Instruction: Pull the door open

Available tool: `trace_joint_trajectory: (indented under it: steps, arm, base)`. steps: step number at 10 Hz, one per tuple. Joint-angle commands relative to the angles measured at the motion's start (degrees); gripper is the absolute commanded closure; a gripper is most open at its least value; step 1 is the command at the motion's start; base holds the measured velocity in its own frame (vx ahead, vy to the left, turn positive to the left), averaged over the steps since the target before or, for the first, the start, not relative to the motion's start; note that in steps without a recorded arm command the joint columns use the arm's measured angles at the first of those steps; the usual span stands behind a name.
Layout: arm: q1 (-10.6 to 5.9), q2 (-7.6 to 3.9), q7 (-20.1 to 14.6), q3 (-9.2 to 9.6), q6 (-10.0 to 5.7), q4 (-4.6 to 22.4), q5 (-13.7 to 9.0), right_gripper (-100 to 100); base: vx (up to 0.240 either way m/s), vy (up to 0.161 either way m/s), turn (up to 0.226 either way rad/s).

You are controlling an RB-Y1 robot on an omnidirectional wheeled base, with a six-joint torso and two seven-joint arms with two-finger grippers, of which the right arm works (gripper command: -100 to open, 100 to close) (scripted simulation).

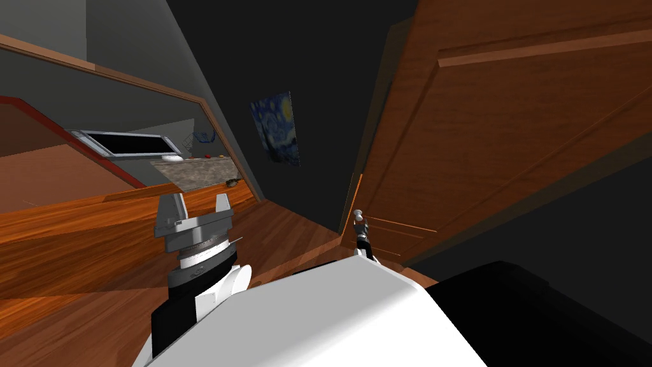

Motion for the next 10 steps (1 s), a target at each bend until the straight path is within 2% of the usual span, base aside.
trace_joint_trajectory:
  steps: [1, 2, 4, 5, 7, 8, 10]
  arm:
    - [-0.1, 0.41, -2.86, 0.57, 0.06, -0.3, -1.39, -100]
    - [-0.1, 0.41, -3.19, 0.57, 0.06, -0.3, -1.39, -100]
    - [-0.4, 1.07, -6.98, 1.51, 0.15, -0.64, -3.67, -100]
    - [-0.4, 1.07, -7.75, 1.51, 0.15, -0.64, -3.67, -100]
    - [-0.68, 1.68, -11.3, 2.38, 0.22, -0.95, -5.78, -100]
    - [-0.68, 1.68, -12.09, 2.38, 0.22, -0.95, -5.78, -100]
    - [-0.93, 2.21, -15.66, 3.15, 0.29, -1.23, -7.64, -100]
  base:
    - [-0.057, -0.005, 0.034]
    - [-0.043, -0.009, 0.022]
    - [-0.064, -0.011, 0.05]
    - [-0.056, -0.003, 0.017]
    - [-0.072, -0.005, 0.037]
    - [-0.061, -0.006, 0.024]
    - [-0.062, 0.002, 0.037]
